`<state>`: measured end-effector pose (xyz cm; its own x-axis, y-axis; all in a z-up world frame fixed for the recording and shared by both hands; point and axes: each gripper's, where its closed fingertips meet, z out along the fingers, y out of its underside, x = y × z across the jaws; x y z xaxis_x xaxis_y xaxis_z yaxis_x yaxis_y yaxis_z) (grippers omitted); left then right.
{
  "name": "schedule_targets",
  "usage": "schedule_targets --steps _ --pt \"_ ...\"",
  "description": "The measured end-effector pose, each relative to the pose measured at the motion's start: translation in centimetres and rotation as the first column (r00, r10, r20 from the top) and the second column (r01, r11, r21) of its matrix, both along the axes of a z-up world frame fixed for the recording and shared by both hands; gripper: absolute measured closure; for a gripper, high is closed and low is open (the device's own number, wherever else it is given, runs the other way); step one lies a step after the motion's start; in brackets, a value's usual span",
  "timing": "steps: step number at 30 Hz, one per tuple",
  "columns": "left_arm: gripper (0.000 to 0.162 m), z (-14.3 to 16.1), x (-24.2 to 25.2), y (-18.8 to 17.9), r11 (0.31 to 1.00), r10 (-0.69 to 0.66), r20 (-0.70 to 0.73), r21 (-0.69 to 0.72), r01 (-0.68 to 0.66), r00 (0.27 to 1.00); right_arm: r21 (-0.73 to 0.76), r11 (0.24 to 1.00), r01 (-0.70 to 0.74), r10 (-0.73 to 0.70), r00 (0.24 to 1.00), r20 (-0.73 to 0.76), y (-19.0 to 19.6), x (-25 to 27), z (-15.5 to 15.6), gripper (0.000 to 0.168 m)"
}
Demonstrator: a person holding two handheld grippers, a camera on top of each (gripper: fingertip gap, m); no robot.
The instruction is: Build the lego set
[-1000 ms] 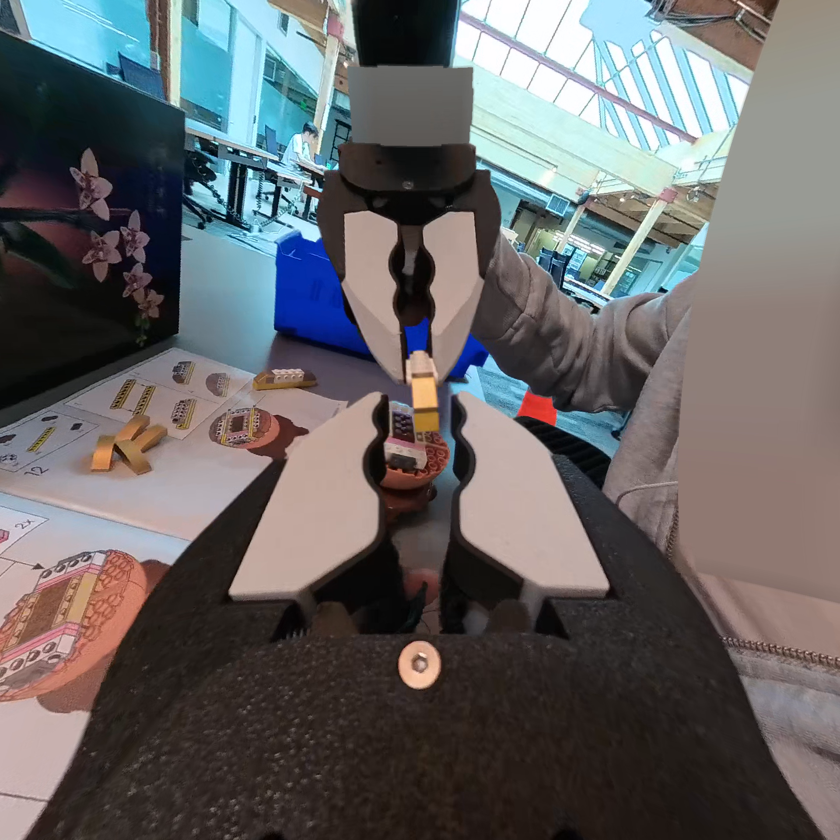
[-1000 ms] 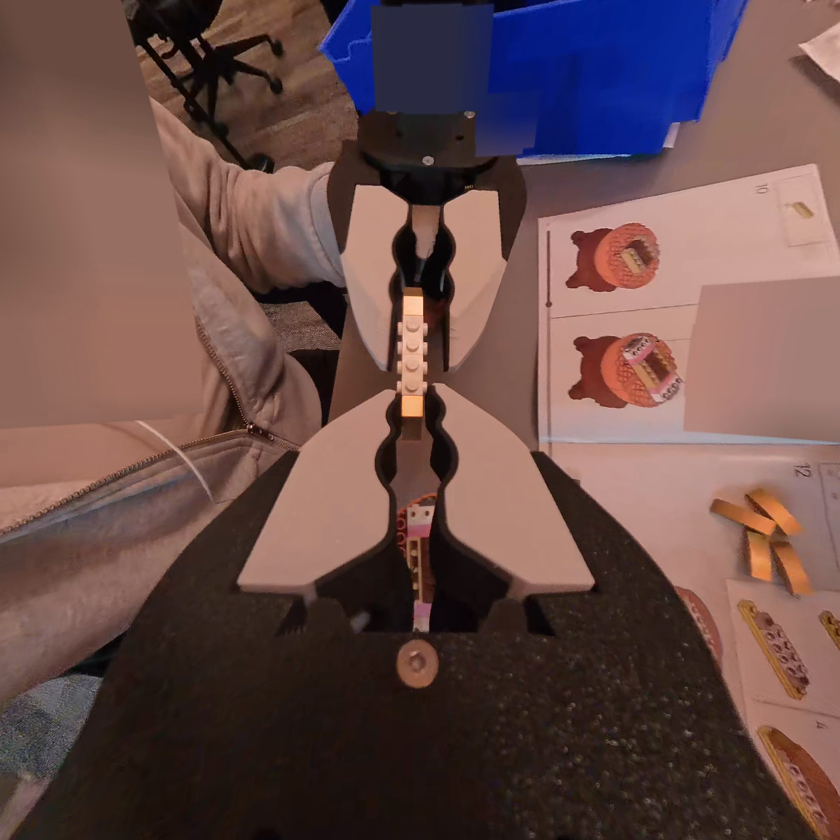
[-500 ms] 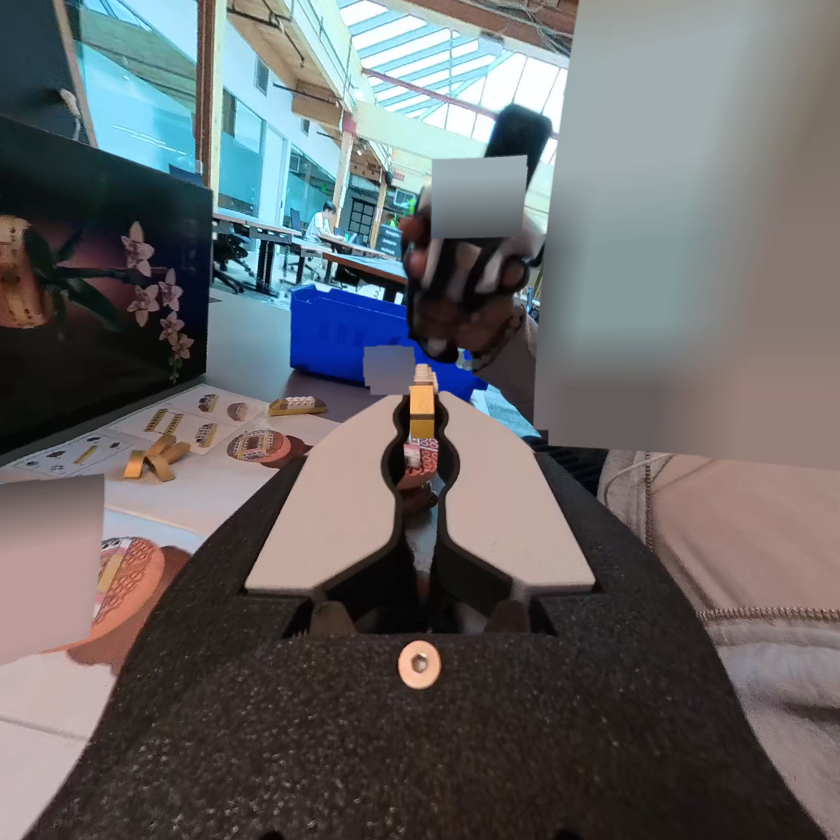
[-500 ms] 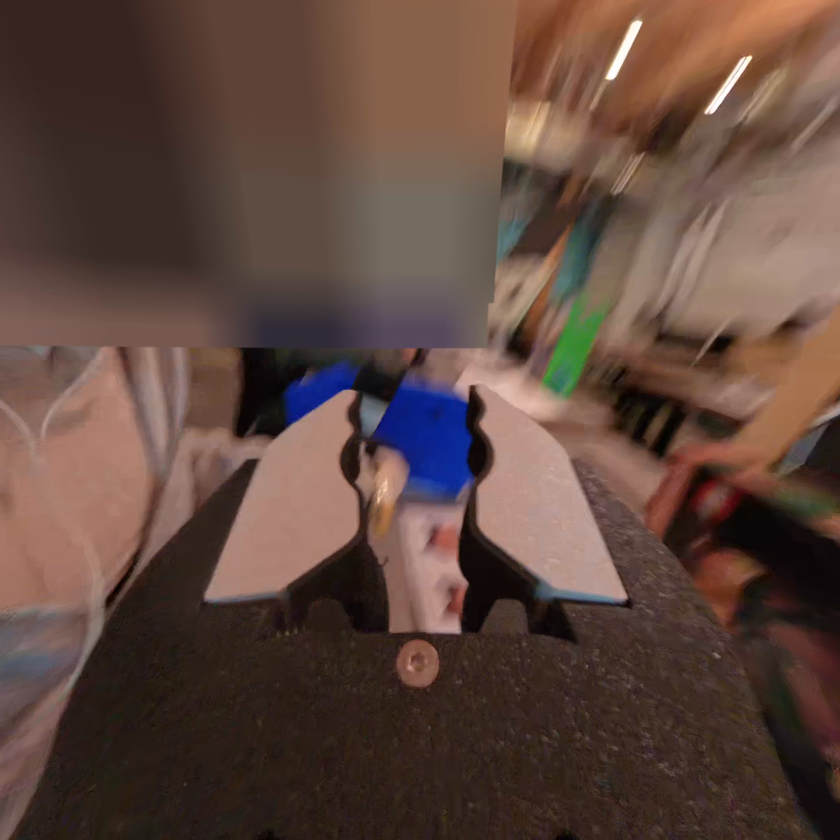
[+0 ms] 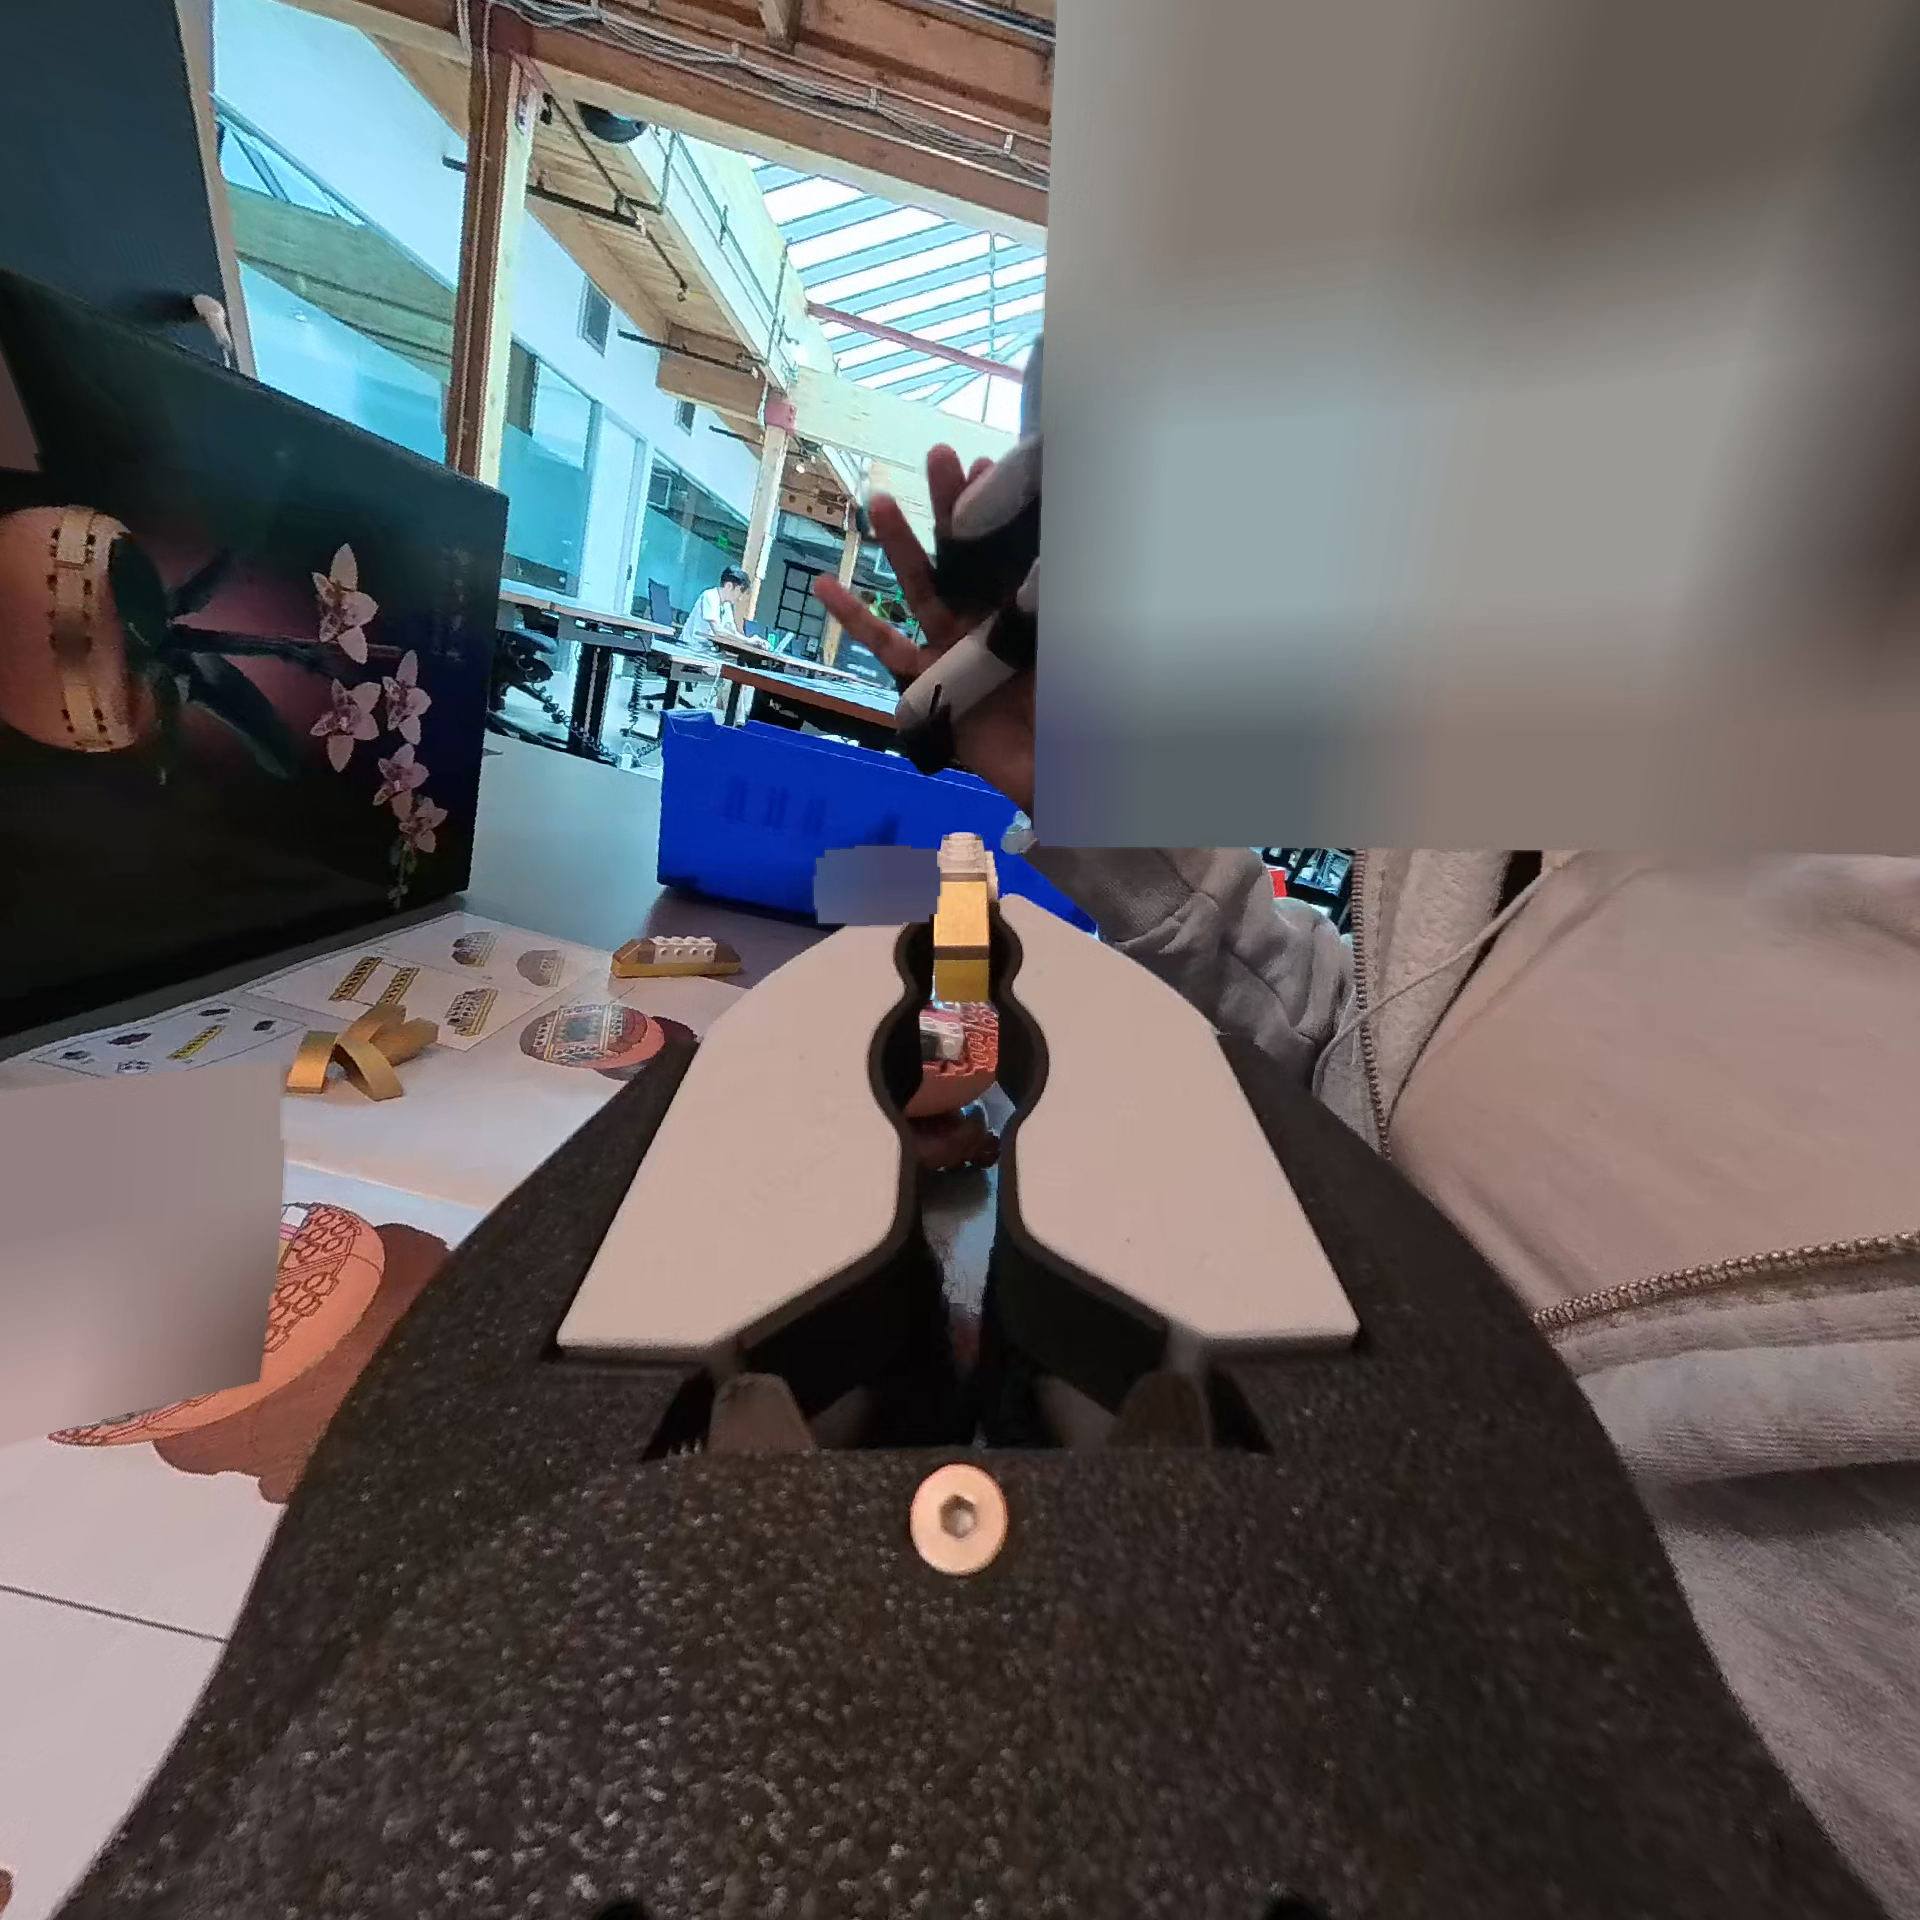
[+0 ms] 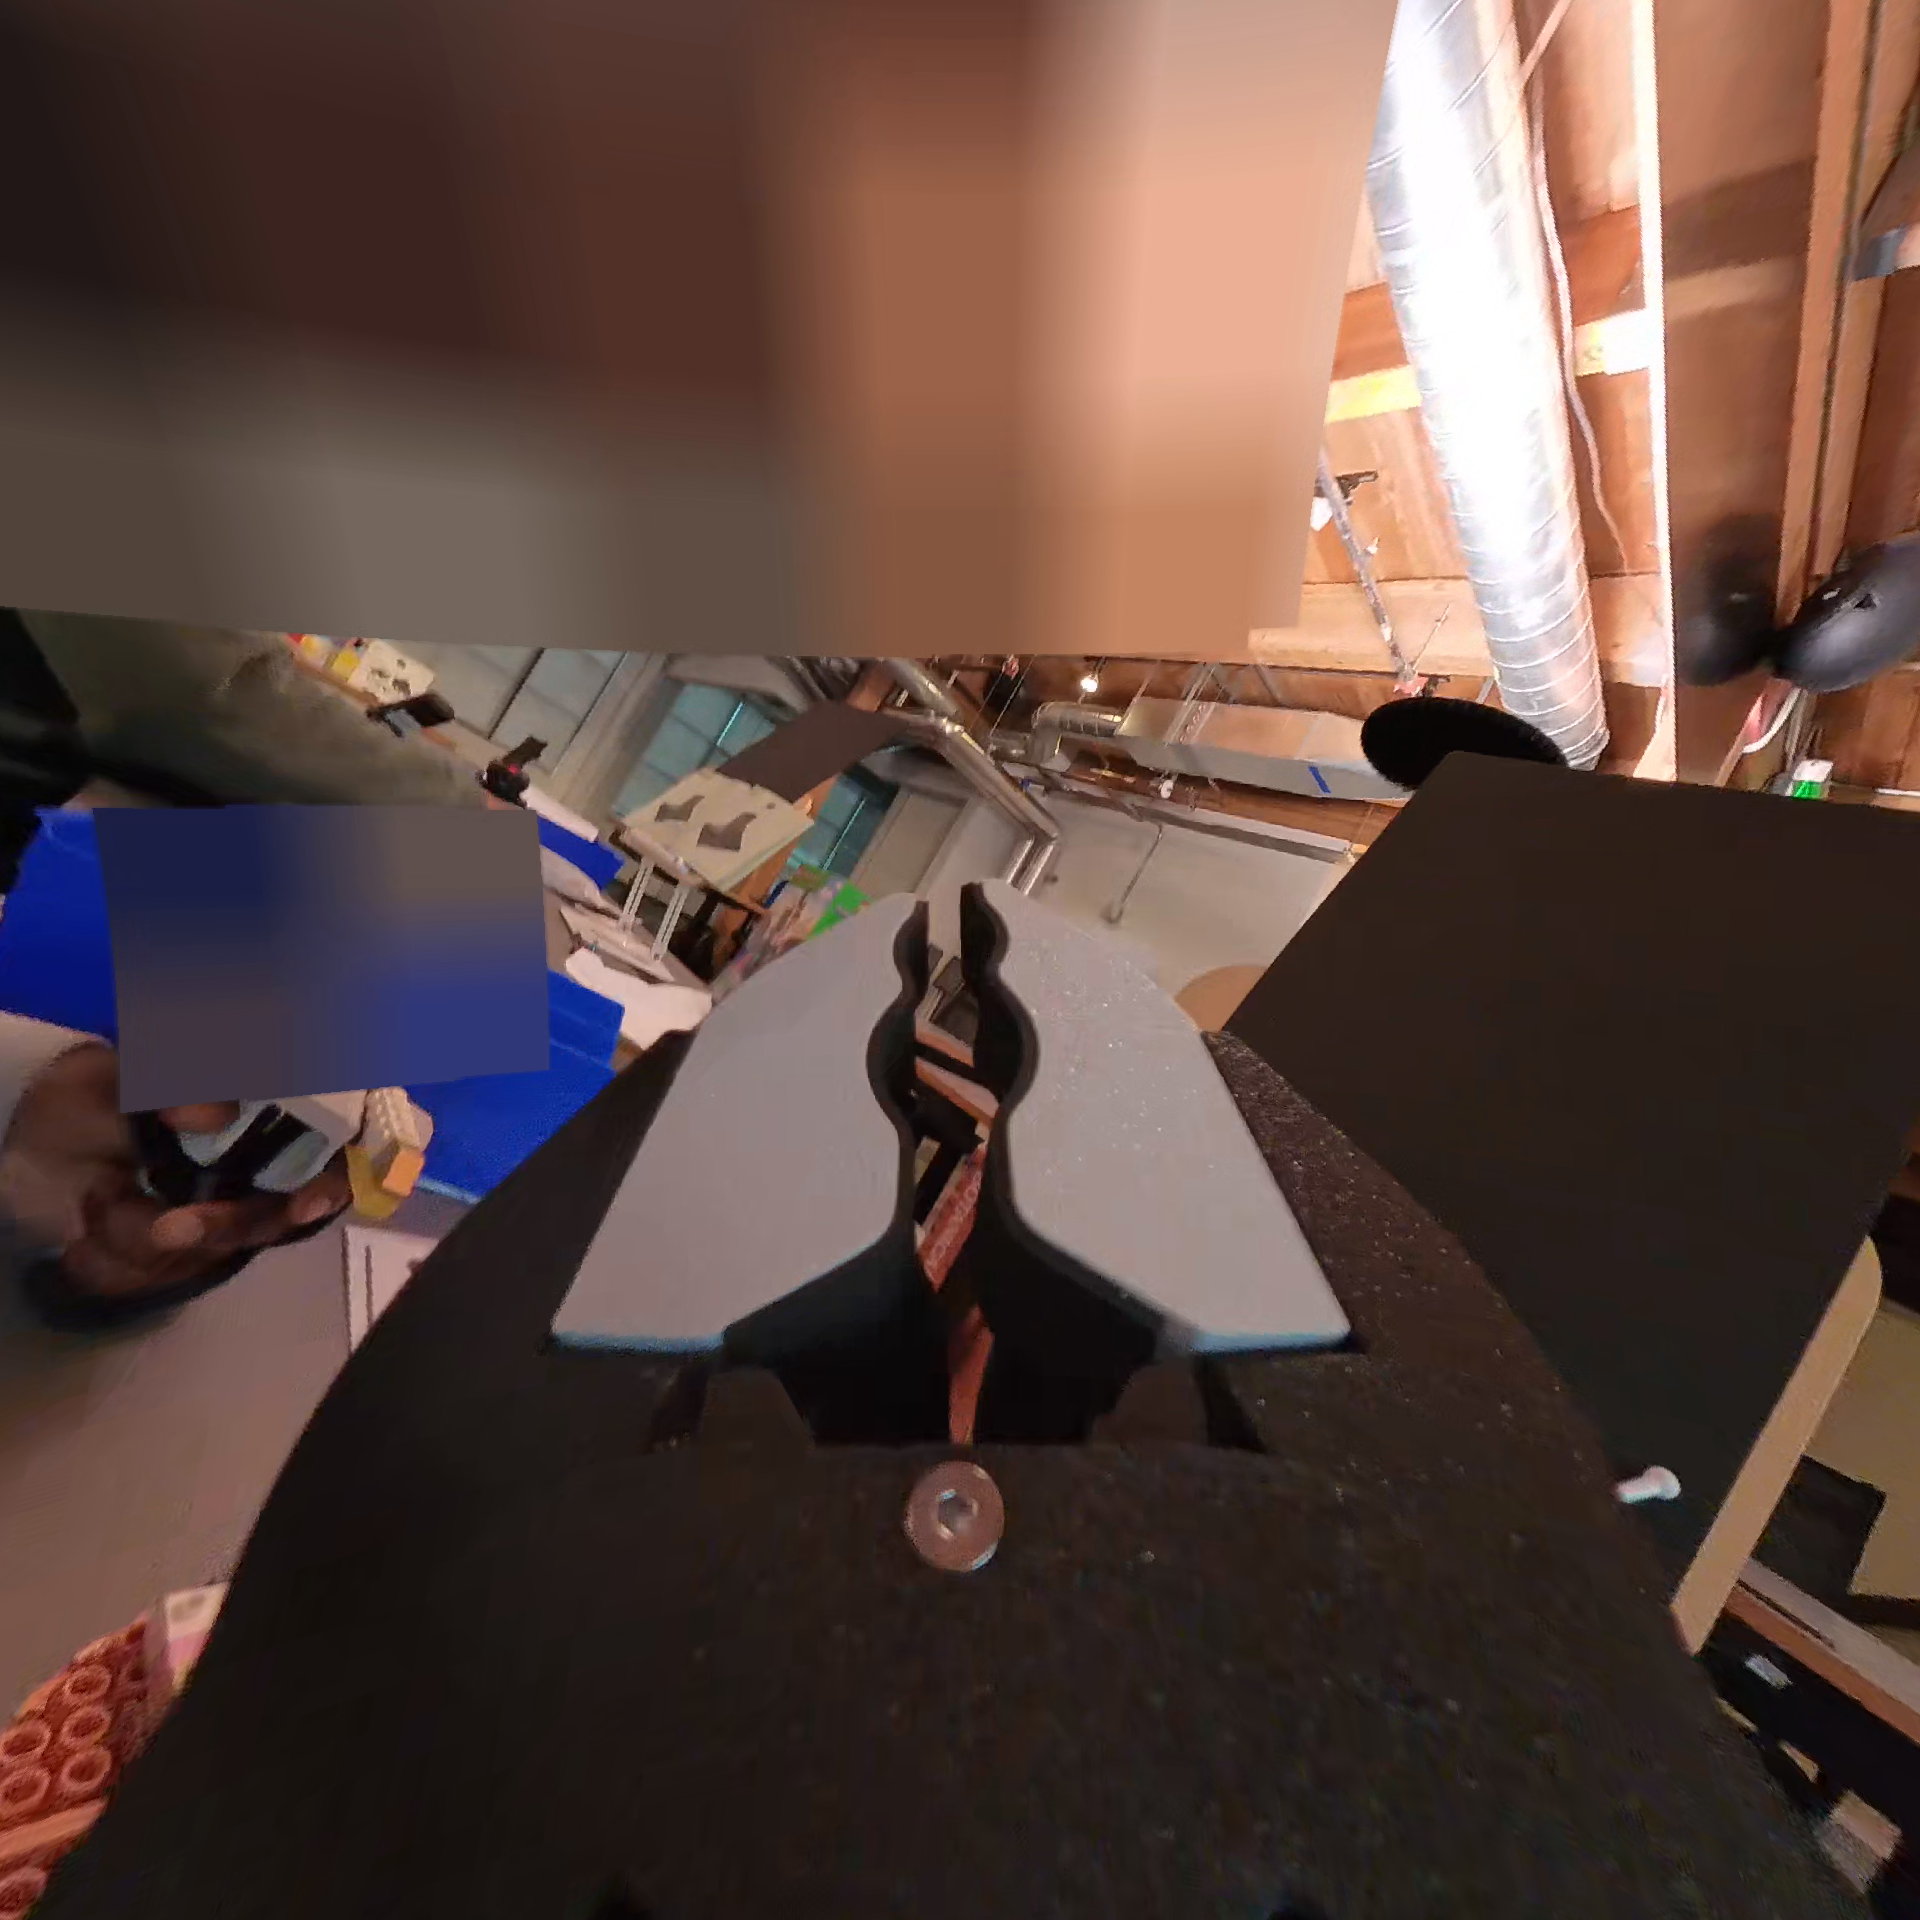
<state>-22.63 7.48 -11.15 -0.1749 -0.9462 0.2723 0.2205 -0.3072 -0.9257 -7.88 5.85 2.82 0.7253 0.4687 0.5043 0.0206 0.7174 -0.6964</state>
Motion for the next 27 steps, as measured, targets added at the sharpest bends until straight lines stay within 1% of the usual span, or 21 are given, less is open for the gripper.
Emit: schedule_targets --steps 1,4,7,8,10,12,14,16,18,19,20,22,24,25,27 --pt "0.153 0.0 0.0 0.1 1.000 0.004 -0.001 0.001 -0.004 1.000 -0.018 1.000 0.013 -0.013 1.000 0.007 0.4 0.1 -0.3 0.163" --pt "0.154 0.0 0.0 0.3 1.000 0.010 0.007 -0.018 -0.010 1.000 -0.144 0.987 0.068 -0.062 0.997 0.050 2.5 0.7 -2.1 0.164" --pt "0.154 -0.1 -0.1 0.7 0.999 0.024 0.006 -0.040 -0.024 1.000 -0.247 0.951 0.185 -0.139 0.971 0.194 4.9 1.1 -5.2 0.160" --pt "0.154 -0.2 -0.1 0.9 0.998 0.044 0.003 -0.033 -0.044 0.999 -0.278 0.937 0.212 -0.142 0.957 0.251 5.4 1.0 -6.4 0.159" --pt "0.153 -0.2 -0.2 1.1 0.998 0.070 0.013 -0.002 -0.070 0.997 -0.362 0.910 0.202 -0.081 0.943 0.322 6.0 0.3 -8.9 0.155" --pt "0.154 -0.1 -0.2 1.1 0.997 0.074 0.021 0.007 -0.074 0.997 -0.442 0.861 0.250 -0.085 0.929 0.360 7.3 0.5 -11.0 0.153" --pt "0.153 -0.1 -0.1 1.0 0.998 0.064 0.018 0.007 -0.064 0.998 -0.506 0.798 0.328 -0.068 0.883 0.465 8.6 0.8 -13.9 0.151" --pt "0.154 -0.1 -0.2 1.0 0.998 0.068 0.019 0.010 -0.068 0.997 -0.562 0.730 0.388 -0.009 0.828 0.560 9.5 1.2 -16.5 0.141" --pt "0.153 0.0 -0.2 1.1 0.997 0.073 0.024 0.007 -0.073 0.997 -0.646 0.664 0.375 0.082 0.823 0.562 10.1 1.0 -18.3 0.136" --pt "0.153 0.0 -0.3 1.1 0.997 0.070 0.024 0.005 -0.071 0.997 -0.686 0.635 0.356 0.117 0.833 0.540 10.5 0.8 -18.8 0.137" --pt "0.153 -0.1 -0.2 1.0 0.998 0.063 0.022 0.007 -0.063 0.998 -0.721 0.611 0.326 0.162 0.840 0.518 10.9 0.5 -19.3 0.142" --pt "0.153 -0.1 -0.2 0.8 0.998 0.056 0.015 0.016 -0.056 0.998 -0.748 0.586 0.311 0.222 0.826 0.518 12.0 0.4 -19.9 0.149" --pt "0.153 -0.1 -0.1 0.7 0.998 0.056 0.014 0.025 -0.057 0.998 -0.720 0.628 0.294 0.225 0.817 0.531 13.0 0.9 -19.2 0.149" --pt "0.153 -0.1 -0.2 0.7 0.998 0.059 0.018 0.025 -0.059 0.998 -0.707 0.649 0.281 0.199 0.834 0.515 13.5 1.3 -18.3 0.149" --pt "0.153 0.0 -0.3 0.8 0.998 0.061 0.021 0.020 -0.061 0.998 -0.699 0.659 0.279 0.126 0.875 0.468 14.2 2.5 -16.9 0.149"
